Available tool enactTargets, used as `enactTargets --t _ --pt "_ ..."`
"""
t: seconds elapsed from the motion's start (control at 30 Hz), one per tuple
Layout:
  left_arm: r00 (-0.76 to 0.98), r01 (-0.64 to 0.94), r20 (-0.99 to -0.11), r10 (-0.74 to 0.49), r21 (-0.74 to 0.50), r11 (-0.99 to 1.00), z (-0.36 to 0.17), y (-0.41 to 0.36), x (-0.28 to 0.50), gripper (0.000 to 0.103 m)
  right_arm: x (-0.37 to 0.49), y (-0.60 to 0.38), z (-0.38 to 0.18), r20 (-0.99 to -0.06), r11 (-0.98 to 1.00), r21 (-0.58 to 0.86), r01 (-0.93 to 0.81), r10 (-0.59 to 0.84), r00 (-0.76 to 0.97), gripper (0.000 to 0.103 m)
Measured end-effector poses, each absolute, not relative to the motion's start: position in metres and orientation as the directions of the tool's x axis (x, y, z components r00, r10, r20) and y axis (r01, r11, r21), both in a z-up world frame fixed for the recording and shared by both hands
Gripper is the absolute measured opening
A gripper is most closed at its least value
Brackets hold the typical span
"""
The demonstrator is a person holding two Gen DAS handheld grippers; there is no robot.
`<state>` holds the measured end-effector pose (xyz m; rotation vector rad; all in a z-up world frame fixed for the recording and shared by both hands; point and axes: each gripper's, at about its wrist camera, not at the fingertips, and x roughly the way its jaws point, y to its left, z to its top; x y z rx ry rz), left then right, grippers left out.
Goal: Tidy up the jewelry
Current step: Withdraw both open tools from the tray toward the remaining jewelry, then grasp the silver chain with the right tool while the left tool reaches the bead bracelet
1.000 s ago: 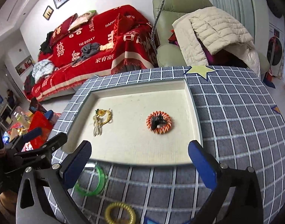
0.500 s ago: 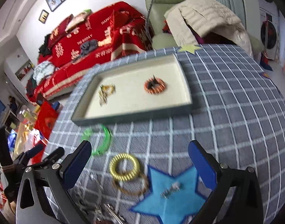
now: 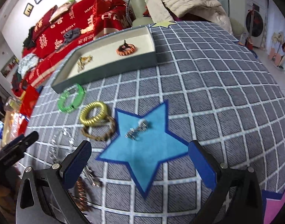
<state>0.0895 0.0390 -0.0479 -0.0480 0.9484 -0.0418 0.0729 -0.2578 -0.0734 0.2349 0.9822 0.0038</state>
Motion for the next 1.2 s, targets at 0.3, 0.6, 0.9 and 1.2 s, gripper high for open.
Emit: enactTargets --t 0.3,0.6,0.9,1.2 --pt "0.554 0.067 -0.829 -0.073 -0.043 0.997 -0.052 0.02 0.081 0.103 0.063 -0.248 -0.076 -0.823 0.982 0.169 0.086 0.092 0.561 0.103" --pt "0.54 0.099 -0.838 -0.079 -0.03 0.995 -0.058 0.004 0.086 0.103 0.064 -0.249 -0.079 -0.827 0.986 0.133 0.105 0.052 0.56 0.103" --pt "0.519 0.136 -0.851 -0.083 -0.014 0.991 -0.068 -0.005 0.086 0.103 0.08 -0.241 -0.088 -0.836 0.993 0.088 0.075 0.033 0.547 0.084" --pt "0.527 0.176 -0.844 -0.1 -0.006 0.984 -0.069 -0.015 0.087 0.103 0.096 -0.229 -0.093 -0.818 0.998 -0.005 0.062 -0.04 0.574 0.078"
